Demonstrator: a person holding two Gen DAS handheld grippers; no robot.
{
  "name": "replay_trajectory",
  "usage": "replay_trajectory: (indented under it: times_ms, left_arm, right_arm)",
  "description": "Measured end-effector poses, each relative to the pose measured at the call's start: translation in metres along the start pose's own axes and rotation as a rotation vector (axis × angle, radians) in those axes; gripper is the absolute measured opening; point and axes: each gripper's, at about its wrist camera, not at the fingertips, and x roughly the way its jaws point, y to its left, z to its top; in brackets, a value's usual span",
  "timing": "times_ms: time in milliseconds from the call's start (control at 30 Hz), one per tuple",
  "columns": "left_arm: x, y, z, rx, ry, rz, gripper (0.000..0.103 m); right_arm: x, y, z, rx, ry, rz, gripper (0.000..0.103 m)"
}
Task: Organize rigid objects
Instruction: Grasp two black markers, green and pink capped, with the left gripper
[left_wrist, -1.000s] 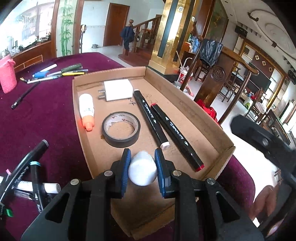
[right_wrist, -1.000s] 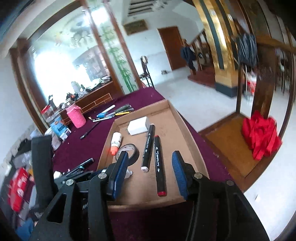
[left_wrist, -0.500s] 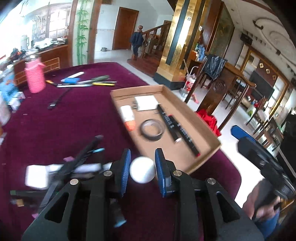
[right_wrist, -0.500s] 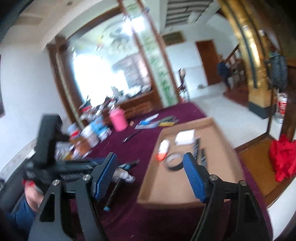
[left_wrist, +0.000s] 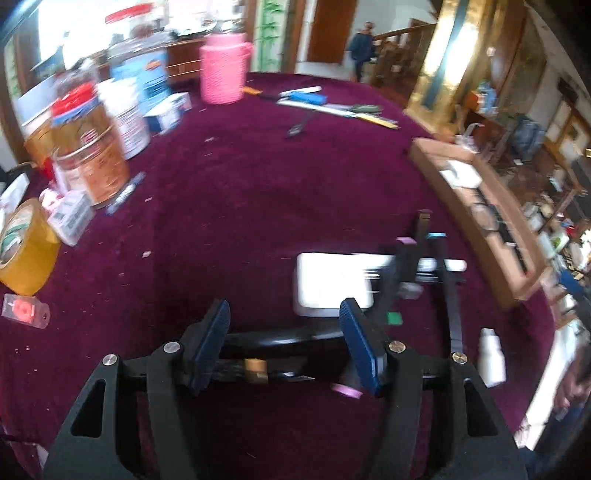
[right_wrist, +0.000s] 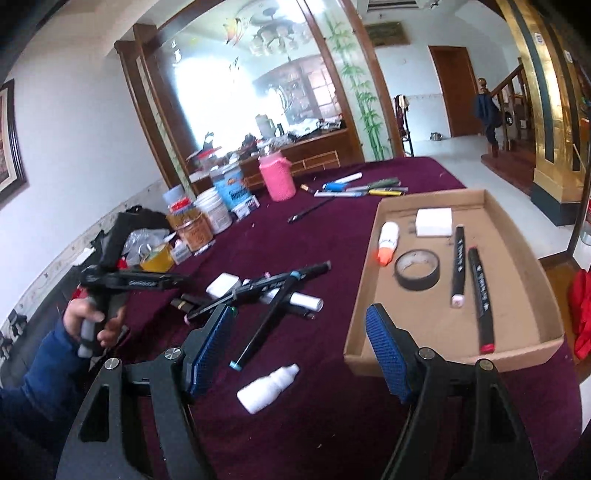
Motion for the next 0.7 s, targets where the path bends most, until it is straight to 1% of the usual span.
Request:
replay_trajectory:
  times_ms: [100,133,200,267,367,400,433,467,500,633,700]
  left_arm:
    - [0.019,0.01,-0.001,-0.004,0.029,-0.036,0.061]
    - [0.024,0.013,0.0,-0.004,0.037,-0.036,0.061]
    - [0.031,0.018,0.004,-0.018,0.037,-0.077,0.061]
    - [0.032,0.021,0.008,-0.033,0.039,-0.075,0.062]
    - [0.03,0.024,0.007,-0.026,0.056,-0.099,0.062]
    - [0.028,0.025,0.003,-0.022,0.063,-0.105,0.062]
    - [0.026,0.024,0.0,-0.016,0.072,-0.1,0.061]
    - [0.026,0.023,-0.005,-0.001,0.088,-0.086,0.063]
    - [0.023,0.023,-0.011,0.01,0.081,-0.091,0.062]
    - [0.008,0.022,-0.036,0.011,0.093,-0.117,0.062]
    - [-0.002,0.016,-0.05,-0.007,0.096,-0.15,0.062]
  right_arm:
    - [0.004,0.005,-0.007,-0.018,0.029,-0.003,0.069]
    - [0.004,0.006,-0.009,-0.016,0.034,-0.002,0.069]
    - [0.007,0.006,-0.011,-0.008,0.047,0.006,0.069]
    - [0.01,0.006,-0.013,0.007,0.055,0.01,0.069]
    - [0.01,0.007,-0.015,0.027,0.07,0.026,0.069]
    - [0.011,0.007,-0.016,0.03,0.073,0.033,0.069]
    - [0.011,0.008,-0.016,0.03,0.073,0.036,0.069]
    - [0.012,0.008,-0.017,0.028,0.076,0.039,0.069]
    - [0.012,0.008,-0.017,0.027,0.078,0.041,0.069]
    - [0.017,0.01,-0.018,0.032,0.087,0.056,0.069]
    - [0.019,0.01,-0.018,0.035,0.092,0.064,0.069]
